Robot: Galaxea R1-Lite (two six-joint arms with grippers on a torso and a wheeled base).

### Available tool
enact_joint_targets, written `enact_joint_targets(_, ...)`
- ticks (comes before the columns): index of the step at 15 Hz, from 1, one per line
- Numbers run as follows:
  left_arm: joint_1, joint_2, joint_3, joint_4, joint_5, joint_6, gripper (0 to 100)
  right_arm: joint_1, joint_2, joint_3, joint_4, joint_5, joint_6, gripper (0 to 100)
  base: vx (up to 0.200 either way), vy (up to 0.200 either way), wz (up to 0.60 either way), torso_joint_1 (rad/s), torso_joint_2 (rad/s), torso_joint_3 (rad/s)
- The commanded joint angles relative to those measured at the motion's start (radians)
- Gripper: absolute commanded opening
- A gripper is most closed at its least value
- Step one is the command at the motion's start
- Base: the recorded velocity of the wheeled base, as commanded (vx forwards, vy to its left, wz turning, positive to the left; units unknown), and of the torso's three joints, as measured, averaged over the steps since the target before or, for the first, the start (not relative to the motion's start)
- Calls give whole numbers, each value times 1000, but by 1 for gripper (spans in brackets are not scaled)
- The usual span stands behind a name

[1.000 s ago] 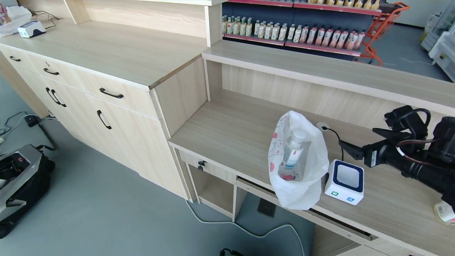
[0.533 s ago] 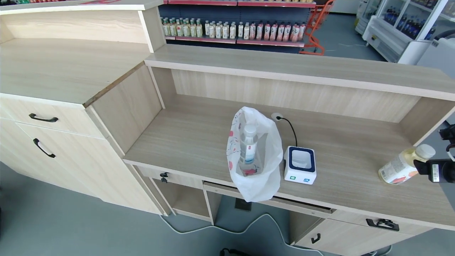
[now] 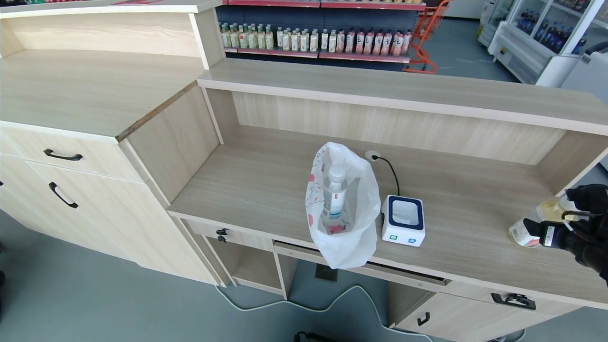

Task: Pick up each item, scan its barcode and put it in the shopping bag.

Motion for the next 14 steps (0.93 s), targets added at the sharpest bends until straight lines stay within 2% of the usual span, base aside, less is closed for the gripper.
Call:
enact_joint_targets(1,0,0,0,0,0,0,100,9,87,8,-8,3,16,100,0,0,0,0,0,0)
enact_joint_targets(4,0,0,0,0,0,0,100,11,135,1,-44,3,22,100,0,0,0,0,0,0)
enact_joint_targets(7,0,0,0,0,0,0,100,37,183,-11,-143,55,42,100,0,0,0,0,0,0)
enact_joint_targets(14,0,0,0,0,0,0,100,34,212,-37,-204,46,-10,100,0,0,0,0,0,0)
